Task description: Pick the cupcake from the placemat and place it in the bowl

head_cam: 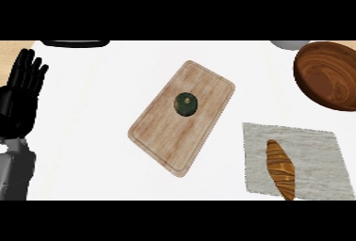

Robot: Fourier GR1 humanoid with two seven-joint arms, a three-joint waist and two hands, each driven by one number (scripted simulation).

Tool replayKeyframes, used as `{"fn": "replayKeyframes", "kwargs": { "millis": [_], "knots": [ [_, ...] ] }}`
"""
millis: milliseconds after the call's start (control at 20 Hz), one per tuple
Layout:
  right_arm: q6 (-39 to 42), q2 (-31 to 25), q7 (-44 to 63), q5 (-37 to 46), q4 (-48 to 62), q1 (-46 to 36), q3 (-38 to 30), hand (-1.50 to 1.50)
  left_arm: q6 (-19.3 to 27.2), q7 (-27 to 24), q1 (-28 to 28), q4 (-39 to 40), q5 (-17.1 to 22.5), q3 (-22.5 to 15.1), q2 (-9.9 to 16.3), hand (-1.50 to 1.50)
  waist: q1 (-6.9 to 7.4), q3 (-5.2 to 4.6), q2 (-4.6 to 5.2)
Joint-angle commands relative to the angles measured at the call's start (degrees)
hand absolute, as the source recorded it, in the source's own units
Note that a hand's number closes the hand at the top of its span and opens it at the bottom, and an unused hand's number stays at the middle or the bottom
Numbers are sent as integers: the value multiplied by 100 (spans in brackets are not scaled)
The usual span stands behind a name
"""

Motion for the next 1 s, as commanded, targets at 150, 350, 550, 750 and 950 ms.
{"fn": "replayKeyframes", "kwargs": {
  "millis": [150,350,550,750,950],
  "knots": [
    [-494,424,419,-202,881,-155,-383,-150,-31,49,-163,-1,33,-20,-1,0,60,11,46],
    [-303,414,115,-755,1011,-287,-916,-150,-67,65,-201,15,68,41,69,0,91,18,61],
    [-585,344,-311,-1236,917,-198,-1409,-150,-12,-141,-173,203,50,93,-13,0,10,14,44],
    [-1427,301,-632,-1617,854,-43,-1894,-150,-15,-214,111,-31,-51,-98,-161,0,95,23,54],
    [-1302,-163,-665,-1897,1044,200,-2228,-150,65,85,-184,-32,-37,-54,-65,0,36,24,51]
  ]
}}
